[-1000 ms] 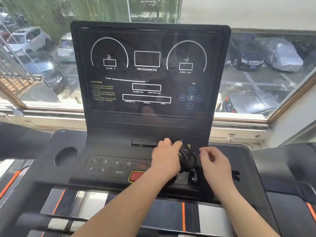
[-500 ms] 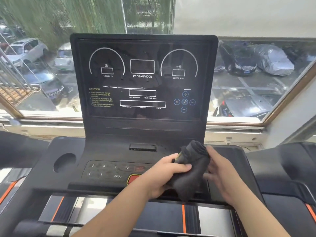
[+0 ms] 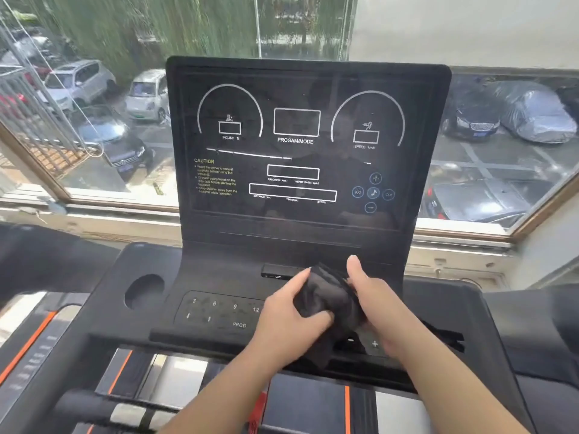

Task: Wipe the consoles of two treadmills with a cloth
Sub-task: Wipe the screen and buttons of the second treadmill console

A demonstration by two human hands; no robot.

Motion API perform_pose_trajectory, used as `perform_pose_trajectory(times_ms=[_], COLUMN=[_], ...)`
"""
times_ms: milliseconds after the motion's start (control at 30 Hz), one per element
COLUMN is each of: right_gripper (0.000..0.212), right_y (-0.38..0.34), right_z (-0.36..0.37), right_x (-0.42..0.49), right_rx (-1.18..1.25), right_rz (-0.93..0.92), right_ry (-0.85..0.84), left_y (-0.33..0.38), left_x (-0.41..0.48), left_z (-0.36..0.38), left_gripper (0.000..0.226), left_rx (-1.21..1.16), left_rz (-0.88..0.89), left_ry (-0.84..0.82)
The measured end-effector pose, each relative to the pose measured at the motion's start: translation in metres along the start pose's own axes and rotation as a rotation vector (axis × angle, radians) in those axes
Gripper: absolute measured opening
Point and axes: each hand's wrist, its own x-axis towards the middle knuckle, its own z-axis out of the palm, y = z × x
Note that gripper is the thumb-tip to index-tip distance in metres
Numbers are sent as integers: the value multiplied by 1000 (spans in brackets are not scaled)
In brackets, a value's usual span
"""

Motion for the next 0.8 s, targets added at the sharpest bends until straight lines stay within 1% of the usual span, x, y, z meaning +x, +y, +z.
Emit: perform_pose_trajectory(times_ms=[67, 133, 167, 233, 267, 333, 400, 467, 533, 633, 667, 733, 800], right_gripper=[53, 37, 31, 16, 16, 32, 41, 42, 39, 28, 30, 46, 55], right_y=[2, 7, 12, 21, 27, 39, 48, 56, 62, 71, 74, 79, 83], right_z=[-3, -9, -13, -20, -23, -30, -35, -40, -44, -49, -49, -50, -50], right_x=[5, 7, 10, 15, 19, 27, 30, 30, 27, 28, 29, 31, 34], right_rx=[-23, 64, 108, 135, 124, 83, 88, 124, 151, 166, 150, 92, 24], right_rz=[-120, -208, -228, -245, -254, -263, -218, -179, -170, -155, -156, -152, -160], right_ry=[147, 317, 389, 511, 568, 648, 644, 580, 505, 426, 409, 380, 374], left_y=[-3, -7, -10, -11, -11, -6, 0, 9, 16, 15, 14, 11, 9], left_x=[15, 31, 39, 48, 51, 53, 51, 44, 35, 22, 19, 13, 19], left_z=[-23, -44, -48, -42, -33, -9, 19, 47, 68, 78, 77, 69, 61], left_gripper=[71, 67, 63, 53, 49, 45, 46, 36, 26, 26, 30, 45, 64], left_rx=[-17, -9, 9, 102, 175, 319, 404, 434, 440, 381, 336, 308, 388], left_rz=[-87, -189, -216, -220, -204, -156, -109, -92, -95, -94, -110, -79, 15], left_ry=[148, 255, 275, 254, 226, 165, 67, -52, -138, -223, -263, -288, -194])
